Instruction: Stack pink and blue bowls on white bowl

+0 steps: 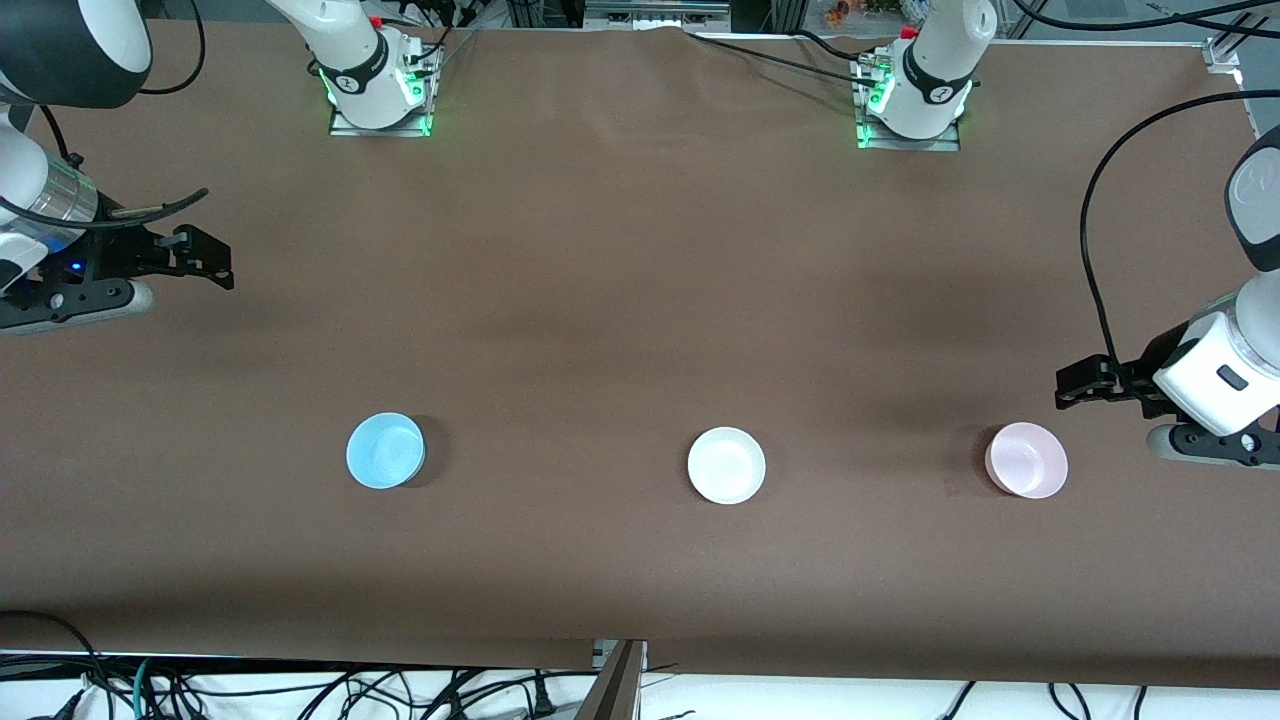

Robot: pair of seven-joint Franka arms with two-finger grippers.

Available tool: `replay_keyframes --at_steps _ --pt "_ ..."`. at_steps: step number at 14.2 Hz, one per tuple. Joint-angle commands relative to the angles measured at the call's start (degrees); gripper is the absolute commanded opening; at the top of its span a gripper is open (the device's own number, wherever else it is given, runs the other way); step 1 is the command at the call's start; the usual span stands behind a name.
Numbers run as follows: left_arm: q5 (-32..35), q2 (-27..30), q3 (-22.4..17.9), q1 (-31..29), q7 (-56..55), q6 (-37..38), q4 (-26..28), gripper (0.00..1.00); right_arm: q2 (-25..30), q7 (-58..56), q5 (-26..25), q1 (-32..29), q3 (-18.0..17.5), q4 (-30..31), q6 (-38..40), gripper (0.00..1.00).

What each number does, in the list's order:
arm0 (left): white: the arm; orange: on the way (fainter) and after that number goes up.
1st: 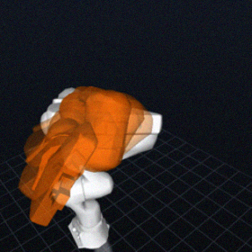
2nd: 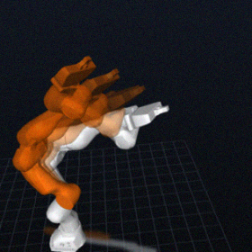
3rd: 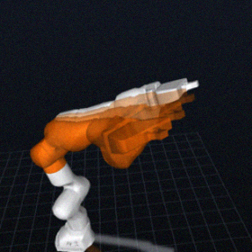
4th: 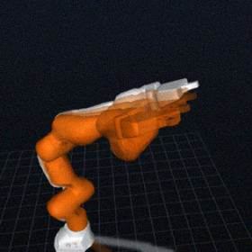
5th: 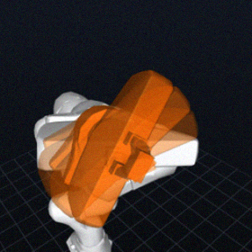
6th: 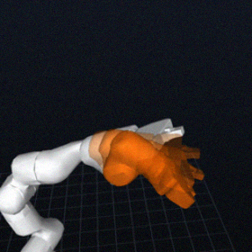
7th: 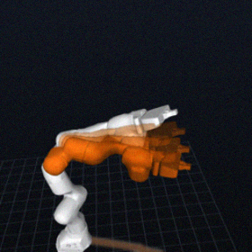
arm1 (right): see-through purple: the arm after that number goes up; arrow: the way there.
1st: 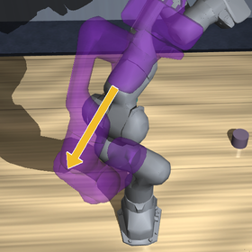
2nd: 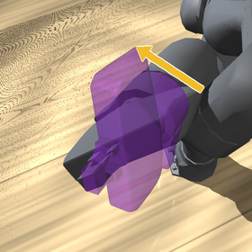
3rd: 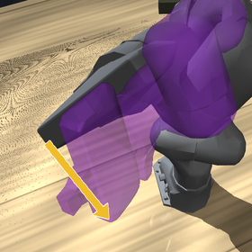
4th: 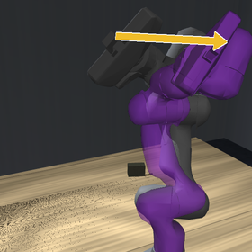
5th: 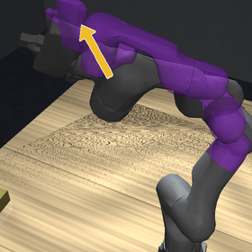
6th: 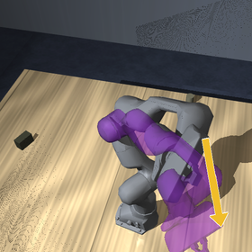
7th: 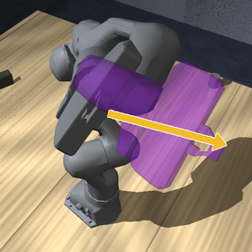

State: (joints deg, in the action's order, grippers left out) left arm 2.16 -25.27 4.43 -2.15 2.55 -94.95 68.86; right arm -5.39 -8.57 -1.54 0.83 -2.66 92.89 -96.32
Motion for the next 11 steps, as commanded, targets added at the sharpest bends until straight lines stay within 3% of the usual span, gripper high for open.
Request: replay_keyframes --at_steps 1,7,11 --pt "-0.1 -0.7 -0.1 0.0 0.1 0.7 -1.6 1.0 0.4 0.6 0.0 0.0 -0.2 -0.5 0.1 1.0" --pt "-0.2 -1.4 -0.2 -0.7 -0.4 0.7 -1.0 1.0 0.3 0.8 -0.1 -0.1 -0.1 -0.5 -0.1 1.0" --pt "-4.1 -5.5 -0.3 -7.0 0.6 -5.2 -0.2 1.0 0.2 0.4 -0.1 -0.2 0.1 -0.5 0.0 1.0"
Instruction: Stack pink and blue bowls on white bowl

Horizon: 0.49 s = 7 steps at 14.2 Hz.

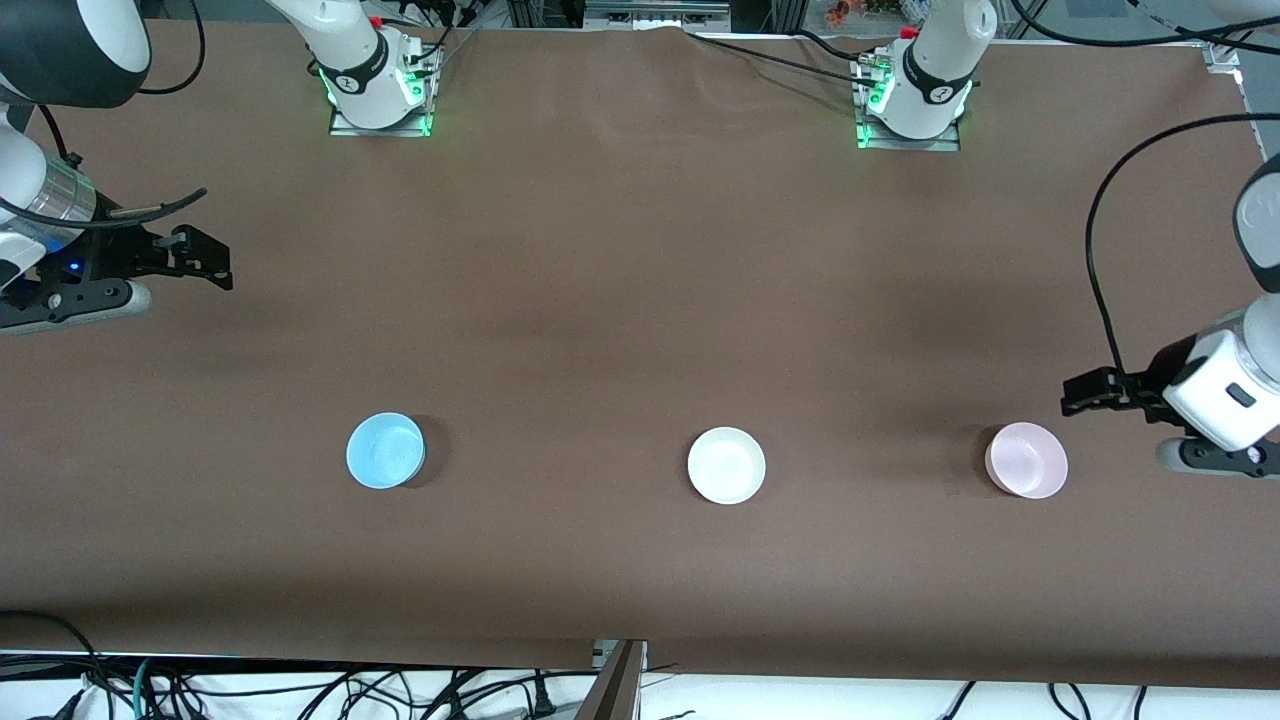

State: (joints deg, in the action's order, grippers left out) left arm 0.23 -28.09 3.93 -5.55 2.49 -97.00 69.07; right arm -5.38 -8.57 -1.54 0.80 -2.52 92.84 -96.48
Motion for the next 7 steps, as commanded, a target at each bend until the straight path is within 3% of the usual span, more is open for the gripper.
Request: replay_keyframes --at_steps 1,7 --pt "-1.6 -4.2 0.2 -4.6 0.9 -4.9 0.4 1.0 0.2 0.4 -0.1 -0.2 0.0 -0.5 0.1 1.0" --pt "-1.4 -12.1 -0.1 -9.4 9.7 -16.6 2.9 1.0 0.1 0.2 -0.1 -0.3 0.0 -0.5 0.1 1.0"
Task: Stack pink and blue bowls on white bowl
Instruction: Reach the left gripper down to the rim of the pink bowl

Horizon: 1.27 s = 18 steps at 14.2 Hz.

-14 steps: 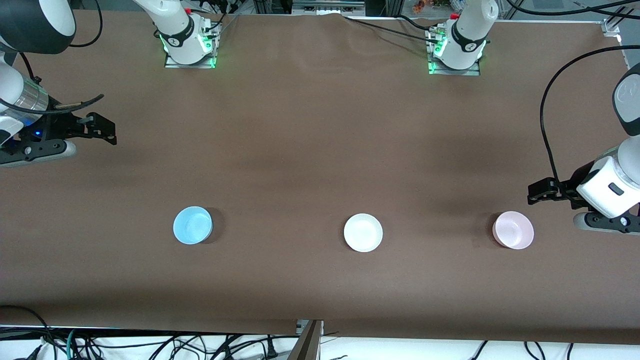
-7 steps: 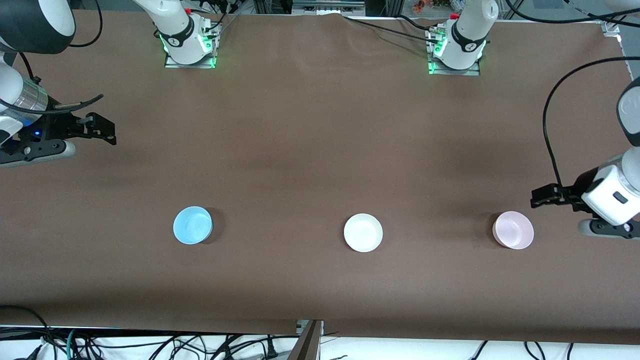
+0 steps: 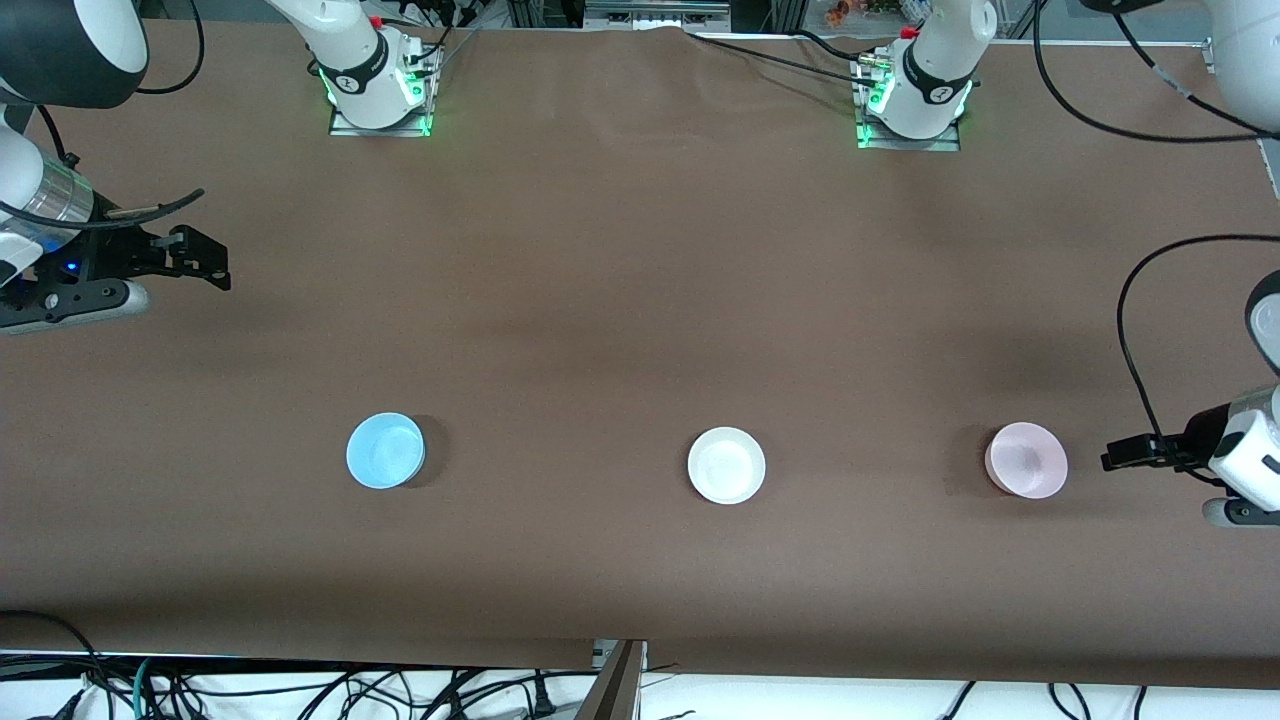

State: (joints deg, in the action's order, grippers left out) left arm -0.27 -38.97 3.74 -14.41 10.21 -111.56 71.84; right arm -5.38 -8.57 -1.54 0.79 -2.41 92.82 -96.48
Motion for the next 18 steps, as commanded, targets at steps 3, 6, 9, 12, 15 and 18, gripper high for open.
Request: replay_keyframes --at_steps 3,6,9,12,15,18 --pt "1.6 -2.0 0.0 -0.5 2.0 -7.7 4.3 1.0 0.1 0.2 -0.1 -0.3 -0.1 -0.4 -0.3 1.0" --pt "2.8 -2.1 0.0 -0.5 1.8 -11.7 8.5 1.0 0.1 0.3 -0.1 -0.4 -0.1 -0.4 -1.1 1.0" --pt "2.9 -2.2 -0.1 -0.7 1.8 -12.8 10.9 1.0 0.2 0.7 -0.1 -0.5 -0.1 -0.4 -0.8 1.0" --pt "2.9 -1.6 -0.1 -1.0 1.8 -17.4 16.3 1.0 0.2 0.7 -0.1 -0.6 -0.1 -0.4 -0.7 1.0" --pt "2.9 -1.2 -0.2 -1.1 1.9 -19.8 18.9 1.0 0.1 0.7 -0.1 -0.7 0.0 -0.4 -0.6 1.0" --pt "2.9 -1.2 -0.3 -1.1 1.9 -19.8 19.6 0.99 0.1 0.7 -0.1 -0.7 0.0 -0.4 -0.7 1.0"
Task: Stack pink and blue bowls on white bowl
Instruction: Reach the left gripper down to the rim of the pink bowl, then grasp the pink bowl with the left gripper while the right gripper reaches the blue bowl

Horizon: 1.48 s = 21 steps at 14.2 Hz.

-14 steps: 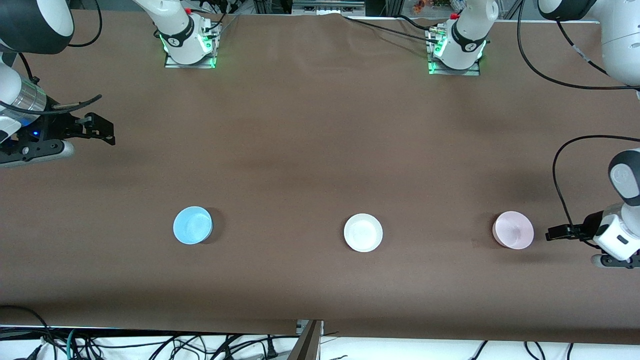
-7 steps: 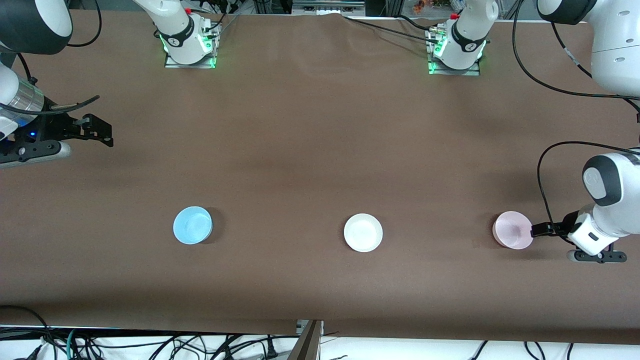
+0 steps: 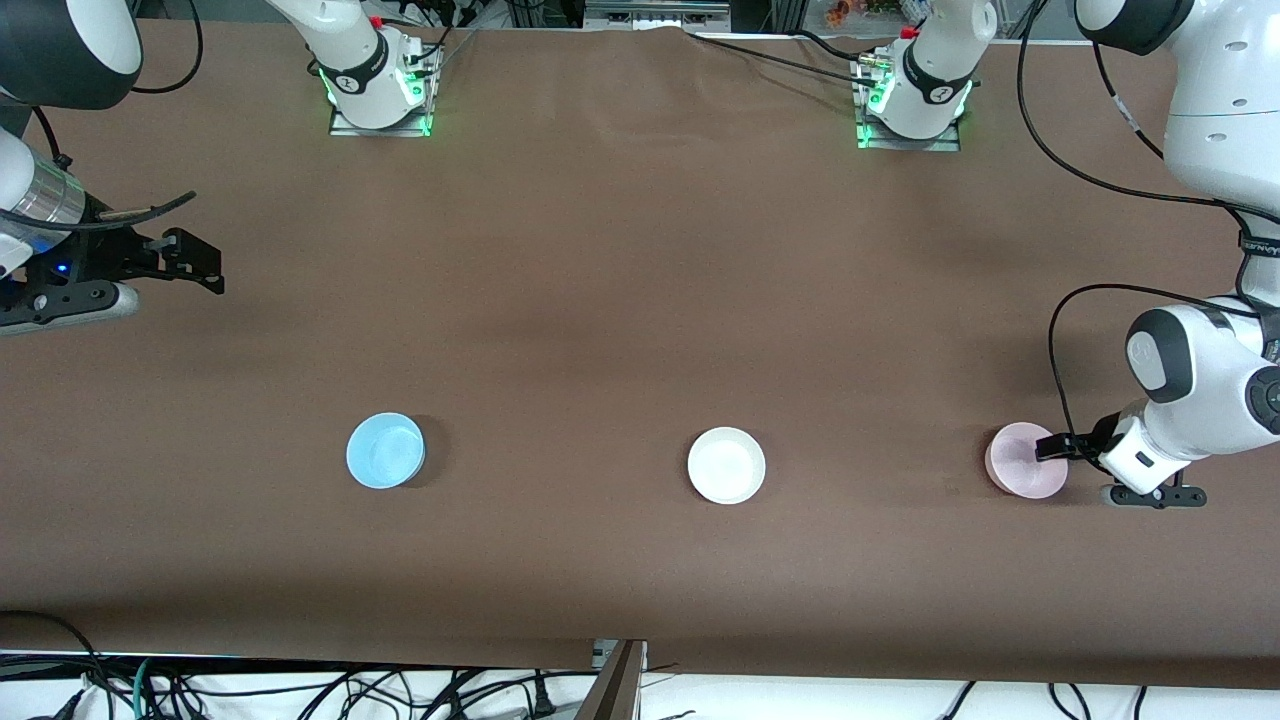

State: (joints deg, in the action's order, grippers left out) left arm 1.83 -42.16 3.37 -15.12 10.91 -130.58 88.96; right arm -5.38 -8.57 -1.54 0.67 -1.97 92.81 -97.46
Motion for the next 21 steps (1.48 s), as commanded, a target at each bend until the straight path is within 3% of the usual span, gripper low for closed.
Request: replay_keyframes --at_steps 1,9,12,18,21 --pt "0.8 2.0 0.1 -0.4 1.2 -0.7 2.9 0.96 0.1 0.7 -0.2 -0.6 -0.4 -0.4 0.2 1.0" --pt "0.9 2.3 -0.4 -0.4 1.3 -0.7 4.7 0.75 -0.2 0.9 -0.2 -0.6 -0.4 -0.4 0.2 1.0" --pt "0.9 2.4 -0.4 -0.3 1.2 -0.6 4.7 0.55 -0.8 0.9 0.0 -0.5 -0.5 -0.4 -0.1 1.0" --pt "0.9 3.0 -0.3 0.1 1.2 -0.5 4.7 0.03 -3.6 0.1 0.1 -0.1 -0.5 -0.4 -1.7 1.0" --pt "0.8 3.0 0.1 0.4 0.6 -0.3 4.6 0.0 -8.6 0.0 0.0 -0.1 -0.8 -0.4 -4.0 1.0"
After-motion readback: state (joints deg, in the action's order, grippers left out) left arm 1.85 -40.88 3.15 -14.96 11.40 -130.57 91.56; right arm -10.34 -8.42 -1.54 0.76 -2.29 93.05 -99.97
